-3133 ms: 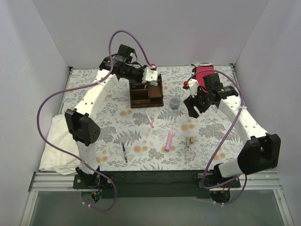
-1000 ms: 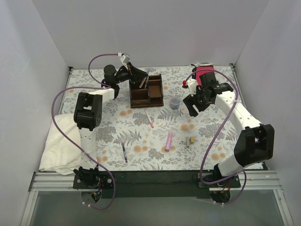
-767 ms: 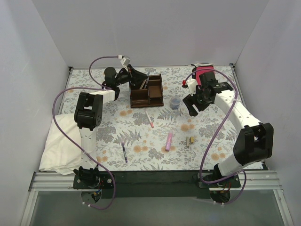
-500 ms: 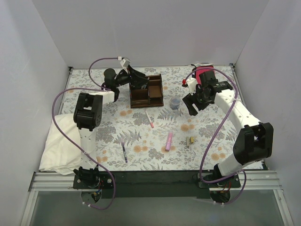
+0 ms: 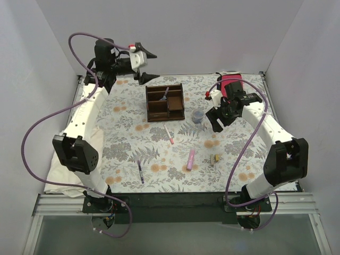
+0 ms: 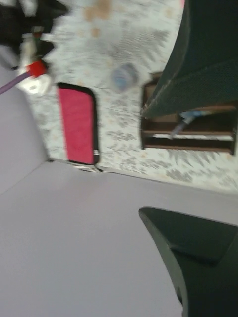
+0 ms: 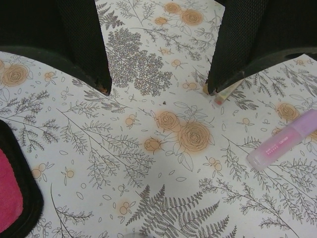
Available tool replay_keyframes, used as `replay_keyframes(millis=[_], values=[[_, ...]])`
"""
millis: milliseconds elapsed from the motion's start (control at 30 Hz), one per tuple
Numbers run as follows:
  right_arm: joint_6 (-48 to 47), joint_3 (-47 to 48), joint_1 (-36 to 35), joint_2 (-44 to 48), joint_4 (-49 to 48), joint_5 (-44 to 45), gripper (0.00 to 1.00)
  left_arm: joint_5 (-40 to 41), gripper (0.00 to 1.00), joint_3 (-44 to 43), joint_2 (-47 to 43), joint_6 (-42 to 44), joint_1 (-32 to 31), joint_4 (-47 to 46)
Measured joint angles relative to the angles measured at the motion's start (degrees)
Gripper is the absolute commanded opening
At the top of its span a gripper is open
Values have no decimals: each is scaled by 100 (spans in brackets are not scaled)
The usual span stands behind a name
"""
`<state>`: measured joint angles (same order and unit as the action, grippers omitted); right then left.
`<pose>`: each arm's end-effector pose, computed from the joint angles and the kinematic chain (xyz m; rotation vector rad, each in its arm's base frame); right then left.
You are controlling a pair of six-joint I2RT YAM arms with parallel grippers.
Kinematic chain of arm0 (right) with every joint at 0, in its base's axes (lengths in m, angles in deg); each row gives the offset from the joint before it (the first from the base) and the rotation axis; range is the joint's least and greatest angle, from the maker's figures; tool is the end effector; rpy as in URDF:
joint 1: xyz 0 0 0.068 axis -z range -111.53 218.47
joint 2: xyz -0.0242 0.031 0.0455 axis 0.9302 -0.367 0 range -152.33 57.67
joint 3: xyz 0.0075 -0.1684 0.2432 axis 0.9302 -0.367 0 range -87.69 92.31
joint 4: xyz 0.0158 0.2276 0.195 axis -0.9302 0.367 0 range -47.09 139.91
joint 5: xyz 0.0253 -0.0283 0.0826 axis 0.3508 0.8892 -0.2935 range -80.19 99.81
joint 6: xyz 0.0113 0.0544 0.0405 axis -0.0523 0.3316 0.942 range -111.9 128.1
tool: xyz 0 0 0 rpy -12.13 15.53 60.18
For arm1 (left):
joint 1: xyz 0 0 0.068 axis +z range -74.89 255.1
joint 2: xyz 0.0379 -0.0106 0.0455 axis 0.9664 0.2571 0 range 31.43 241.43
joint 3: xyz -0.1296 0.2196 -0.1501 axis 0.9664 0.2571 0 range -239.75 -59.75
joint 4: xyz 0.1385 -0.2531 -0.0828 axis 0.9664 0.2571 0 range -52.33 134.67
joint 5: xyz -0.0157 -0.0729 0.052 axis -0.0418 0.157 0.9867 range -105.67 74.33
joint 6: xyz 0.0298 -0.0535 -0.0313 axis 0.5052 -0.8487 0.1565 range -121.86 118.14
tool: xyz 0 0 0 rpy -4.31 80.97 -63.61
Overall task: Sort the stationery into containers
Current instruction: Pick up the pen from the center of the board.
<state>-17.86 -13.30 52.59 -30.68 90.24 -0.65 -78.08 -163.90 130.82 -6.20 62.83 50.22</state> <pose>0.3488 0.1097 0.2777 -0.9935 2.4270 0.1798 0.4250 -0.1429 0.4675 0.9297 1.4978 -1.1309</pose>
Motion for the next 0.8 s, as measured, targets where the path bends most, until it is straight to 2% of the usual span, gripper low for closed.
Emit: replay_keyframes(millis=[33,100,167,267,333,467,633,800], values=[[-20,9,0,-11,0,-17,83,103,61,-256,-11,1438,-35,1134],[-61,20,0,-20,-22,-39,82,332,59,-533,162,3357,-98,2726],[-101,20,0,-20,-39,-83,77,651,64,-378,433,4986,-151,3866],[-116,20,0,-20,-57,-188,77,1123,65,533,739,6916,-173,5003],[-118,2,0,-11,-87,-289,79,1394,64,931,940,7790,-210,5552],[-127,-210,0,92,-118,-485,81,1950,63,1233,1016,8789,-592,6102],[-133,-439,0,205,-92,-634,82,2291,62,1502,975,8789,-1172,6325],[-140,-490,0,251,-92,-673,81,2459,60,1609,1071,8789,-1436,6277]])
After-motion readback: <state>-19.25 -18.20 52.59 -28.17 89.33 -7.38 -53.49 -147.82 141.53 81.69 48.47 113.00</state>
